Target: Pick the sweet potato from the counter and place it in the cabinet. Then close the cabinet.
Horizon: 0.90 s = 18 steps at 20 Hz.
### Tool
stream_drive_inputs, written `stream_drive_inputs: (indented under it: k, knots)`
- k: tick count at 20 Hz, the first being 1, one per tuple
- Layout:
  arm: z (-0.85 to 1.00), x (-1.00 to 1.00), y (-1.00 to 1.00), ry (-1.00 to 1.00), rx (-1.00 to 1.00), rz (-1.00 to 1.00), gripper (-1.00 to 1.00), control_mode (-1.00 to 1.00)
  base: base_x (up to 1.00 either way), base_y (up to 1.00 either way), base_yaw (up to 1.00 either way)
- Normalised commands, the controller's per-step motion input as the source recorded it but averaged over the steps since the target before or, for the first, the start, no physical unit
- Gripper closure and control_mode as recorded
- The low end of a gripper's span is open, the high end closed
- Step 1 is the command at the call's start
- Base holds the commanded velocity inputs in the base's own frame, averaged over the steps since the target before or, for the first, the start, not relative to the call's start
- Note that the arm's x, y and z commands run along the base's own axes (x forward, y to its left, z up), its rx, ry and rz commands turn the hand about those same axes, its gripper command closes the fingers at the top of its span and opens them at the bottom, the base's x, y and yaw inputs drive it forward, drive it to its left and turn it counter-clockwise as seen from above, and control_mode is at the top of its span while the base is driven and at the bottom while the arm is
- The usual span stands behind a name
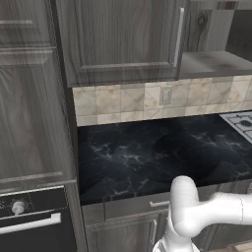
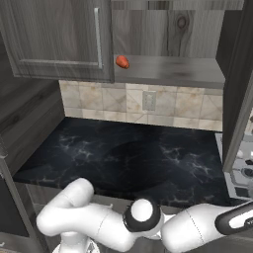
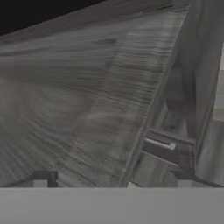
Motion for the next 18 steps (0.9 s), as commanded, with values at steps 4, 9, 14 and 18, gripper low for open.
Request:
stream_drive_inputs:
  k: [4,9,14,18]
  knots:
    - [0.68,-0.01,0.58,-0.02,-0.49,0.28,-1.0,-1.0,0.0,0.0,0.0]
    - [0.62,-0.1,0.93,0.01,-0.37,0.21,-1.0,-1.0,0.0,0.0,0.0]
    - [0.49,-0.27,1.0,0.05,-0.3,0.09,-1.0,-1.0,0.0,0.0,0.0]
    - [0.45,-0.16,1.0,0.01,-0.3,0.0,-1.0,-1.0,0.0,0.0,0.0]
